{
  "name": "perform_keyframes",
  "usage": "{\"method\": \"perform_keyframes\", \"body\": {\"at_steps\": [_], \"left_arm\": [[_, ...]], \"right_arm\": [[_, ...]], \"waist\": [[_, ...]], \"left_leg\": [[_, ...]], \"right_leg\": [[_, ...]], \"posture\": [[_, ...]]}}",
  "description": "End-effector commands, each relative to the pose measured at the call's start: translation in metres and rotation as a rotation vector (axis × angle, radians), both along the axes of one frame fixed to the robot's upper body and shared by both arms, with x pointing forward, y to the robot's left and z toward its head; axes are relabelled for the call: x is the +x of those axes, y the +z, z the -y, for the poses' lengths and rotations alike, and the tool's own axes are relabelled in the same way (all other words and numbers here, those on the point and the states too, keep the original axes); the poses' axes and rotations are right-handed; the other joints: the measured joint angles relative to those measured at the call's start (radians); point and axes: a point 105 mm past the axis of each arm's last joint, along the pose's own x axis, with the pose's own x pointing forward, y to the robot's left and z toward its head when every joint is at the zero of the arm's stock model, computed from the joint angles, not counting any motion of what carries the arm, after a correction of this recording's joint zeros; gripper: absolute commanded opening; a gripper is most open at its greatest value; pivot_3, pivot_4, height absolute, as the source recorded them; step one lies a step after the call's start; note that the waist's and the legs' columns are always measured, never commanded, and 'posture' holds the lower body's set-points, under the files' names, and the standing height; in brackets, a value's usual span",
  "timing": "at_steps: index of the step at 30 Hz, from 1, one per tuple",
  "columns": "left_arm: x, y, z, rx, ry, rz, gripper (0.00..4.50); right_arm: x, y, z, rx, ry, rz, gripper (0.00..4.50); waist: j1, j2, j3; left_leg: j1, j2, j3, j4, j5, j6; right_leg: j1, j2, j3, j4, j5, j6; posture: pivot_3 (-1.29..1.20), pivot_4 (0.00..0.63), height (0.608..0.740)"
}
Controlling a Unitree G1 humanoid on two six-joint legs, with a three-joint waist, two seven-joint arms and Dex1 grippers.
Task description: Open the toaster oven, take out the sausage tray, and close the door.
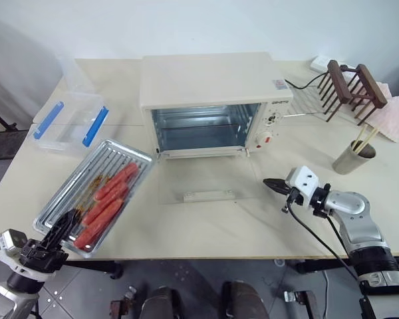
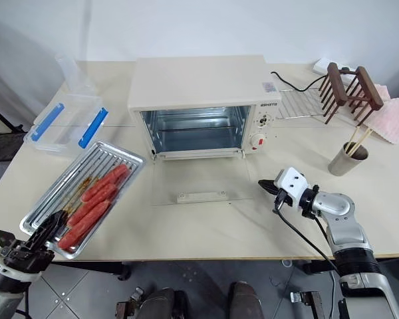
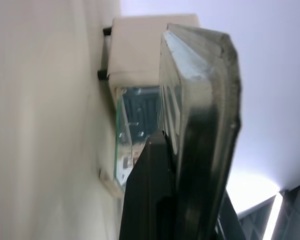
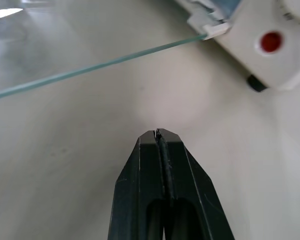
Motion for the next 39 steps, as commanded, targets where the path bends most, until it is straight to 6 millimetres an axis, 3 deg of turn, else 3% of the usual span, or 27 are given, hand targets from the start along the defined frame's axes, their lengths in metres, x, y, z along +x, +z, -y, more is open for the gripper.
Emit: {"method": "perform_keyframes", "body": {"at_steps": [1, 7, 18, 29, 39], "left_arm": [[0.002, 0.019, -0.014, -0.013, 0.11, 0.087, 0.0], [0.016, 0.014, -0.017, -0.069, 0.183, 0.05, 0.0], [0.033, 0.011, -0.013, -0.099, 0.222, -0.018, 0.0], [0.033, 0.019, -0.006, -0.056, 0.165, 0.009, 0.0], [0.03, 0.029, -0.007, -0.016, 0.16, 0.045, 0.0]], "right_arm": [[-0.001, 0.007, -0.007, 0.038, 0.059, -0.008, 0.04], [-0.008, 0.013, -0.017, 0.114, 0.136, -0.038, 0.04], [-0.042, 0.046, -0.036, 0.289, 0.297, -0.099, 0.04], [-0.041, 0.099, -0.037, 0.468, 0.302, 0.044, 0.04], [-0.034, 0.14, -0.047, 0.66, 0.322, 0.063, 0.04]], "waist": [[0.0, -0.001, 0.0], [0.002, -0.001, 0.0], [0.004, -0.001, 0.0], [0.005, -0.001, -0.001], [0.005, -0.001, -0.001]], "left_leg": [[0.0, 0.0, 0.0, 0.0, 0.0, 0.0], [0.0, 0.0, 0.0, 0.0, 0.0, 0.0], [0.0, 0.0, -0.001, 0.0, 0.0, 0.001], [0.0, 0.0, -0.001, 0.0, 0.0, 0.001], [0.0, 0.0, -0.001, 0.0, 0.0, 0.001]], "right_leg": [[0.0, 0.0, 0.0, 0.0, 0.0, 0.0], [0.001, 0.0, 0.0, 0.001, 0.0, 0.0], [0.001, 0.0, -0.001, 0.0, 0.0, 0.0], [0.001, 0.0, -0.001, -0.002, 0.0, 0.0], [0.001, 0.0, -0.001, -0.001, 0.0, 0.0]], "posture": [[0.0, 0.15, 0.74], [0.0, 0.15, 0.74], [0.0, 0.15, 0.74], [0.0, 0.15, 0.74], [0.0, 0.15, 0.74]]}}
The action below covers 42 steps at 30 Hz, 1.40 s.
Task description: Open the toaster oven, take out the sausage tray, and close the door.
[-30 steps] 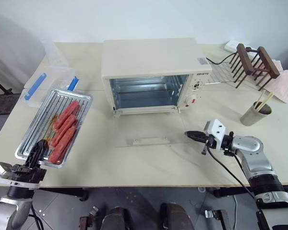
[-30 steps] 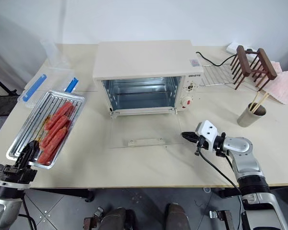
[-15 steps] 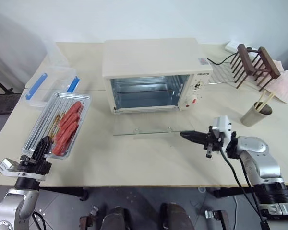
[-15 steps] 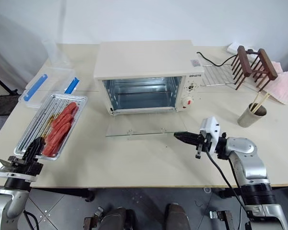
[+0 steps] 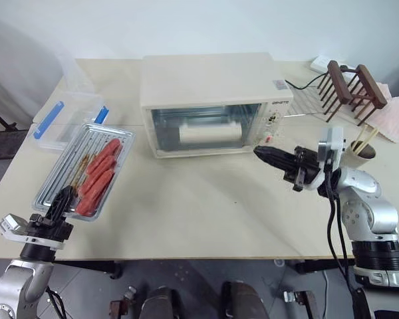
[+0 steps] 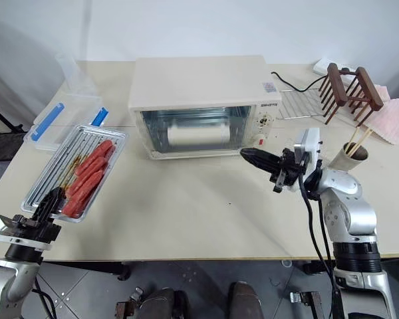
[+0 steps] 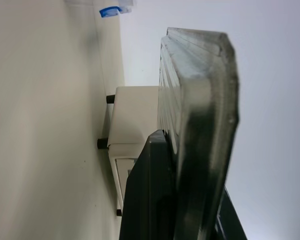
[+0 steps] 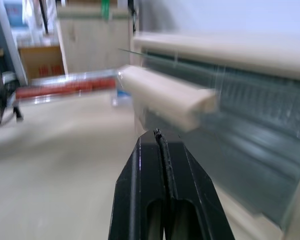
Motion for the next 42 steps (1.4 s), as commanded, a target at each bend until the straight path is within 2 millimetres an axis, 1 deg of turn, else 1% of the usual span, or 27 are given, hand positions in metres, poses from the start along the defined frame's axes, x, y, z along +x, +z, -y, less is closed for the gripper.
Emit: {"method": "perform_keyframes", "body": {"at_steps": [1, 4, 6, 8, 10, 13, 15, 18, 20, 23, 28, 30, 35, 37, 38, 39, 41, 42], "left_arm": [[-0.007, 0.023, -0.002, 0.054, -0.009, 0.093, 0.0], [-0.008, 0.028, 0.002, 0.096, -0.055, 0.107, 0.0], [-0.012, 0.032, 0.004, 0.136, -0.114, 0.124, 0.0], [-0.016, 0.032, 0.007, 0.167, -0.189, 0.12, 0.0], [-0.022, 0.03, 0.009, 0.195, -0.274, 0.098, 0.0], [-0.025, 0.026, 0.004, 0.206, -0.325, 0.05, 0.0], [-0.027, 0.02, 0.007, 0.199, -0.375, 0.016, 0.0], [-0.031, 0.013, 0.017, 0.186, -0.464, -0.011, 0.0], [-0.03, 0.008, 0.03, 0.175, -0.551, -0.032, 0.0], [-0.021, 0.001, 0.052, 0.164, -0.684, -0.064, 0.0], [0.001, 0.004, 0.076, 0.179, -0.796, -0.061, 0.0], [0.011, 0.003, 0.091, 0.198, -0.865, -0.077, 0.0], [0.03, 0.008, 0.117, 0.244, -0.984, -0.084, 0.0], [0.041, 0.007, 0.132, 0.281, -1.041, -0.097, 0.0], [0.049, 0.004, 0.142, 0.317, -1.054, -0.117, 0.0], [0.055, 0.001, 0.149, 0.343, -1.062, -0.131, 0.0], [0.059, -0.003, 0.166, 0.365, -1.119, -0.14, 0.0], [0.06, -0.004, 0.172, 0.373, -1.143, -0.144, 0.0]], "right_arm": [[0.002, 0.025, 0.004, 0.098, -0.022, 0.035, 0.04], [0.001, 0.027, 0.004, 0.104, -0.018, 0.021, 0.04], [-0.006, 0.022, 0.006, 0.063, -0.002, 0.005, 0.04], [-0.013, 0.015, 0.01, 0.014, 0.01, -0.016, 0.04], [-0.022, 0.01, 0.017, -0.009, 0.011, -0.024, 0.04], [-0.034, -0.002, 0.03, -0.069, -0.013, -0.039, 0.04], [-0.044, -0.011, 0.037, -0.121, -0.017, -0.048, 0.04], [-0.059, -0.021, 0.044, -0.177, -0.014, -0.039, 0.04], [-0.068, -0.029, 0.048, -0.204, -0.013, -0.038, 0.04], [-0.079, -0.04, 0.055, -0.263, -0.008, -0.055, 0.04], [-0.093, -0.047, 0.06, -0.292, 0.015, -0.089, 0.04], [-0.1, -0.05, 0.063, -0.309, 0.024, -0.103, 0.04], [-0.106, -0.052, 0.063, -0.327, 0.004, -0.102, 0.04], [-0.108, -0.051, 0.067, -0.341, -0.033, -0.068, 0.04], [-0.11, -0.051, 0.07, -0.346, -0.063, -0.043, 0.04], [-0.111, -0.051, 0.072, -0.35, -0.084, -0.025, 0.4], [-0.117, -0.055, 0.075, -0.343, -0.1, -0.058, 0.85], [-0.121, -0.056, 0.074, -0.34, -0.098, -0.068, 1.17]], "waist": [[0.0, 0.0, 0.0], [0.001, 0.0, 0.0], [0.001, 0.0, 0.0], [0.002, 0.0, 0.0], [0.001, 0.0, 0.0], [0.0, 0.0, 0.0], [0.0, 0.0, 0.0], [0.0, 0.0, 0.0], [0.0, 0.0, 0.0], [0.005, 0.001, 0.0], [0.009, 0.0, 0.0], [0.016, 0.001, 0.0], [0.026, 0.001, 0.0], [0.028, 0.001, 0.0], [0.037, 0.001, 0.0], [0.045, 0.001, 0.0], [0.052, 0.001, 0.0], [0.052, 0.001, 0.0]], "left_leg": [[0.0, 0.0, 0.0, 0.0, 0.0, 0.0], [-0.001, 0.0, 0.0, 0.0, 0.0, 0.0], [-0.001, 0.0, -0.001, 0.0, 0.0, 0.0], [-0.002, 0.0, -0.001, -0.001, 0.0, 0.001], [-0.002, 0.0, 0.0, -0.001, -0.001, 0.001], [-0.002, 0.0, 0.0, -0.002, -0.002, 0.001], [-0.002, 0.0, 0.001, -0.002, -0.002, 0.001], [-0.002, 0.001, 0.001, -0.002, -0.002, 0.0], [-0.002, 0.001, 0.001, -0.002, -0.002, 0.0], [-0.002, 0.001, 0.001, -0.003, -0.002, 0.0], [-0.002, 0.001, 0.001, -0.002, -0.002, 0.0], [-0.002, 0.0, 0.001, -0.002, -0.002, 0.0], [-0.002, -0.001, 0.001, -0.002, -0.002, 0.0], [-0.002, -0.001, 0.001, -0.002, -0.002, 0.0], [-0.002, -0.001, 0.001, -0.002, -0.002, 0.0], [-0.002, -0.002, 0.001, -0.001, -0.001, 0.001], [-0.001, -0.003, 0.001, -0.001, -0.001, 0.001], [-0.001, -0.003, 0.001, -0.001, -0.001, 0.001]], "right_leg": [[0.0, 0.0, 0.0, 0.0, 0.0, 0.0], [0.0, 0.0, 0.0, 0.0, 0.0, 0.0], [0.0, 0.0, -0.001, 0.001, 0.0, 0.0], [-0.001, 0.0, -0.001, 0.001, 0.0, 0.0], [-0.001, 0.0, -0.001, 0.001, 0.0, 0.0], [-0.002, 0.0, -0.001, -0.001, 0.0, 0.0], [-0.002, 0.0, -0.001, -0.006, 0.0, 0.0], [-0.001, 0.0, -0.001, -0.006, 0.0, 0.0], [-0.001, 0.0, -0.001, -0.006, 0.0, 0.0], [-0.001, 0.0, 0.0, -0.007, 0.0, 0.0], [-0.001, -0.001, 0.0, -0.006, 0.0, 0.0], [-0.001, -0.001, 0.0, -0.006, 0.0, 0.0], [-0.001, 0.0, 0.0, -0.006, 0.0, 0.0], [-0.001, 0.0, 0.0, -0.006, 0.0, 0.0], [-0.001, 0.0, 0.0, -0.006, 0.0, 0.0], [0.0, 0.0, -0.001, -0.006, 0.0, 0.001], [0.001, 0.0, 0.0, -0.007, 0.001, 0.002], [0.001, 0.0, 0.0, -0.007, 0.001, 0.002]], "posture": [[0.0, 0.15, 0.74], [0.0, 0.15, 0.74], [0.0, 0.15, 0.74], [0.0, 0.15, 0.74], [0.0, 0.15, 0.74], [0.0, 0.15, 0.74], [0.0, 0.15, 0.74], [0.0, 0.15, 0.74], [0.0, 0.15, 0.74], [0.0, 0.15, 0.74], [0.0, 0.15, 0.74], [0.0, 0.15, 0.74], [0.0, 0.15, 0.74], [0.0, 0.15, 0.74], [0.0, 0.15, 0.74], [0.0, 0.15, 0.74], [0.0, 0.15, 0.74], [0.0, 0.15, 0.74]]}}
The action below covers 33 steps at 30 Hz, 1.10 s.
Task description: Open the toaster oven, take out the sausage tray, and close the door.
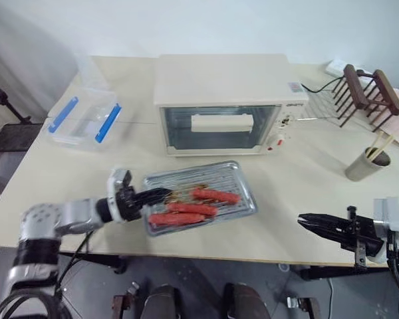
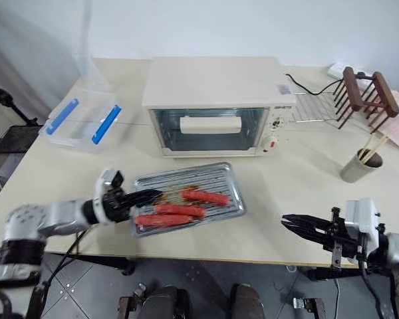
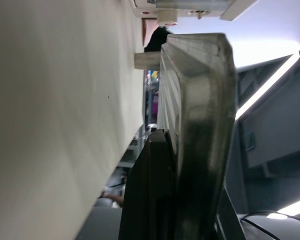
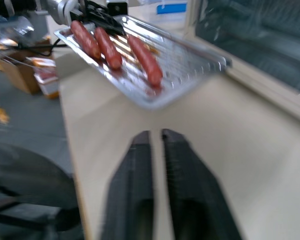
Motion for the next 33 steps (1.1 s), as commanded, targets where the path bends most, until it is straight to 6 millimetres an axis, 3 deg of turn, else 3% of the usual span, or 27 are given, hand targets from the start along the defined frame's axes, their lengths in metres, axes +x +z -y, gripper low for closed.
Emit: {"method": "perform_keyframes", "body": {"at_steps": [1, 10, 20, 23, 27, 33], "left_arm": [[0.003, -0.006, 0.02, 0.03, -0.083, -0.014, 0.0], [0.023, -0.023, 0.054, 0.136, -0.151, -0.048, 0.0], [0.038, -0.029, 0.071, 0.25, -0.177, 0.002, 0.0], [0.035, -0.021, 0.067, 0.233, -0.184, 0.042, 0.65], [0.03, -0.015, 0.057, 0.224, -0.18, 0.085, 1.84], [0.03, -0.007, 0.026, 0.3, -0.11, 0.203, 3.58]], "right_arm": [[-0.013, 0.005, 0.001, -0.003, -0.021, 0.029, 1.39], [-0.024, 0.007, -0.005, 0.01, -0.045, 0.034, 4.48], [-0.026, 0.007, -0.011, 0.031, -0.051, 0.028, 4.48], [-0.025, 0.006, -0.012, 0.032, -0.053, 0.027, 4.5], [-0.023, 0.004, -0.011, 0.032, -0.052, 0.025, 4.5], [-0.019, 0.002, -0.013, 0.032, -0.031, 0.019, 4.5]], "waist": [[0.001, 0.0, 0.0], [0.013, 0.002, -0.001], [0.048, 0.006, -0.004], [0.045, 0.006, -0.004], [0.026, 0.004, -0.003], [-0.003, 0.003, -0.001]], "left_leg": [[0.0, 0.0, 0.0, 0.0, 0.0, 0.0], [0.005, -0.001, -0.004, 0.001, 0.001, 0.001], [0.004, -0.007, -0.009, 0.001, 0.001, 0.004], [0.004, -0.007, -0.009, 0.001, 0.001, 0.005], [0.002, -0.006, -0.009, 0.0, 0.001, 0.005], [0.002, -0.003, -0.009, 0.0, 0.001, 0.005]], "right_leg": [[0.0, 0.0, 0.0, 0.0, 0.0, 0.0], [0.009, -0.001, -0.003, -0.003, 0.001, 0.001], [0.013, -0.006, -0.004, -0.005, 0.002, 0.003], [0.013, -0.006, -0.004, -0.005, 0.002, 0.003], [0.011, -0.005, -0.004, -0.005, 0.002, 0.004], [0.011, -0.002, -0.005, -0.005, 0.002, 0.004]], "posture": [[0.0, 0.15, 0.74], [0.0, 0.15, 0.74], [0.0, 0.15, 0.74], [0.0, 0.15, 0.74], [0.0, 0.15, 0.74], [0.0, 0.15, 0.74]]}}
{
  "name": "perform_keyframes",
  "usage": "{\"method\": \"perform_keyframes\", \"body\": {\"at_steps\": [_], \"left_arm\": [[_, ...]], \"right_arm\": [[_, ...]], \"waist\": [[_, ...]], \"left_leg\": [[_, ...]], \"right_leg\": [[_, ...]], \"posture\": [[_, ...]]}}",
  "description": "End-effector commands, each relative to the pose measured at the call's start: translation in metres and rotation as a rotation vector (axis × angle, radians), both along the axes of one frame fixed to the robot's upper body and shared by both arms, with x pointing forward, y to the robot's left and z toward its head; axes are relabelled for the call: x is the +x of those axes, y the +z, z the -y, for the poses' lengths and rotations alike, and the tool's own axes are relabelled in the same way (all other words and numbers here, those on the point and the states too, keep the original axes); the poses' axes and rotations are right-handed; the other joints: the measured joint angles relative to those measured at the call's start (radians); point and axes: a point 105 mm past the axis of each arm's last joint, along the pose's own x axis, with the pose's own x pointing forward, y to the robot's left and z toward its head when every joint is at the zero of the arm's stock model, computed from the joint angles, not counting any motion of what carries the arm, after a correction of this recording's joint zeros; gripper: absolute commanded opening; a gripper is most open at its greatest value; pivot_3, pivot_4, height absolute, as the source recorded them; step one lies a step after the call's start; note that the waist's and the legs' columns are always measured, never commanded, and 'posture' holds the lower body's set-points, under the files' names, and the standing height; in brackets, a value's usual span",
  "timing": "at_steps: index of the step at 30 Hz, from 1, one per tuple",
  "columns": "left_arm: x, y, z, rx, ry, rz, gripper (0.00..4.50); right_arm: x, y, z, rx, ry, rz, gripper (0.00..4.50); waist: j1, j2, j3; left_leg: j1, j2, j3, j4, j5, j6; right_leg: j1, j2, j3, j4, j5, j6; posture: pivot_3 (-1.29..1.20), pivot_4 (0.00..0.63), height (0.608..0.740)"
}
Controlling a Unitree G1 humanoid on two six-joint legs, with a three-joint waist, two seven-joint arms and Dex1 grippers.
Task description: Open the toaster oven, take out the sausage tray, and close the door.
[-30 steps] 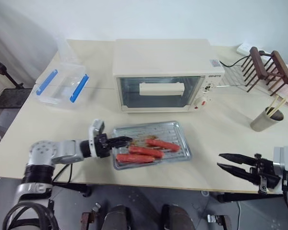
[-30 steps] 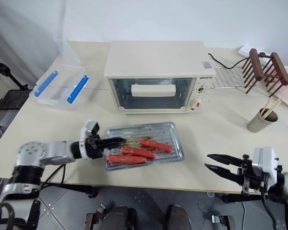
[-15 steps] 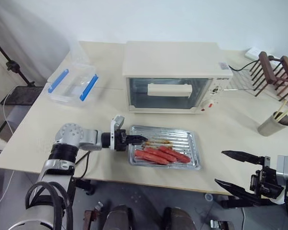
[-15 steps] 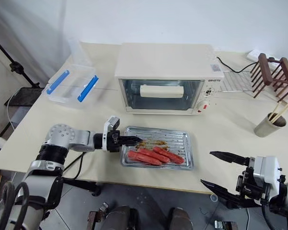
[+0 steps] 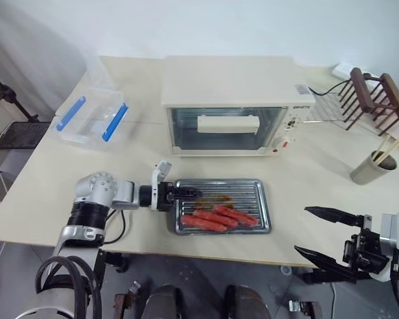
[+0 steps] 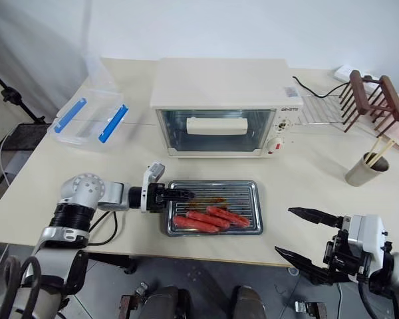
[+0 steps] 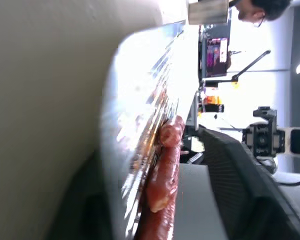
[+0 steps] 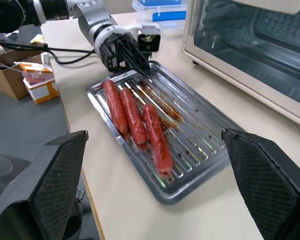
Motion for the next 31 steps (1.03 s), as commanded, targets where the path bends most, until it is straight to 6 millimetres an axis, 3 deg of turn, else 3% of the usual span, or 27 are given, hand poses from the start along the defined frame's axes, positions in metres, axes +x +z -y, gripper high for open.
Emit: {"method": "perform_keyframes", "body": {"at_steps": [1, 3, 7, 12, 15, 18, 20, 25, 31], "left_arm": [[0.003, 0.015, -0.018, 0.026, 0.039, 0.125, 3.87], [0.006, 0.018, -0.034, 0.105, 0.069, 0.26, 4.44], [0.001, 0.023, -0.065, 0.192, 0.057, 0.522, 4.47], [-0.004, 0.036, -0.086, 0.191, 0.063, 0.739, 4.47], [-0.028, 0.041, -0.107, 0.236, -0.045, 1.017, 4.47], [-0.04, 0.029, -0.135, 0.398, -0.039, 1.052, 4.47], [-0.051, 0.032, -0.144, 0.432, -0.041, 1.138, 4.47], [-0.056, 0.048, -0.157, 0.495, 0.043, 1.309, 4.47], [-0.069, 0.048, -0.16, 0.496, 0.02, 1.321, 4.47]], "right_arm": [[0.0, 0.003, -0.002, 0.001, 0.023, 0.019, 4.5], [0.001, 0.002, -0.002, 0.0, 0.033, 0.015, 4.5], [0.005, -0.001, -0.005, 0.001, 0.056, 0.006, 4.5], [0.009, -0.002, -0.007, 0.003, 0.08, 0.006, 4.5], [0.012, 0.0, -0.01, 0.012, 0.117, 0.017, 4.5], [0.018, 0.004, -0.01, 0.029, 0.144, 0.021, 4.5], [0.025, 0.016, -0.004, 0.094, 0.111, 0.024, 4.5], [0.025, 0.013, 0.004, 0.004, 0.169, 0.014, 4.5], [0.032, 0.012, 0.006, -0.026, 0.184, 0.025, 4.5]], "waist": [[-0.008, 0.0, 0.0], [-0.015, 0.0, 0.0], [-0.028, 0.0, 0.0], [-0.02, 0.0, 0.001], [-0.027, 0.001, 0.001], [-0.034, 0.001, 0.001], [-0.032, 0.001, 0.001], [-0.013, 0.001, 0.001], [-0.019, 0.001, 0.001]], "left_leg": [[0.0, 0.0, 0.0, 0.0, 0.0, 0.0], [0.001, 0.002, 0.001, 0.0, 0.0, -0.001], [0.001, 0.004, 0.002, -0.001, 0.0, -0.003], [0.0, 0.005, 0.002, -0.001, -0.001, -0.003], [0.0, 0.006, 0.003, -0.001, -0.002, -0.003], [0.0, 0.007, 0.007, -0.001, -0.004, -0.004], [0.0, 0.007, 0.007, -0.001, -0.004, -0.004], [0.0, 0.009, 0.007, -0.001, -0.005, -0.001], [0.0, 0.008, 0.009, -0.001, -0.006, -0.001]], "right_leg": [[0.0, 0.0, 0.0, 0.0, 0.0, 0.0], [0.0, 0.001, 0.001, 0.0, 0.0, 0.0], [-0.002, 0.002, 0.001, 0.001, -0.001, -0.003], [-0.003, 0.001, 0.001, 0.001, -0.002, -0.003], [-0.004, 0.0, 0.002, 0.001, -0.002, -0.003], [-0.006, 0.001, 0.002, 0.0, -0.002, -0.004], [-0.007, 0.001, 0.001, 0.001, -0.002, -0.004], [-0.008, -0.001, 0.002, 0.002, -0.002, -0.004], [-0.008, 0.0, 0.002, 0.002, -0.002, -0.004]], "posture": [[0.0, 0.15, 0.74], [0.0, 0.15, 0.74], [0.0, 0.15, 0.74], [0.0, 0.15, 0.74], [0.0, 0.15, 0.74], [0.0, 0.15, 0.74], [0.0, 0.15, 0.74], [0.0, 0.15, 0.74], [0.0, 0.15, 0.74]]}}
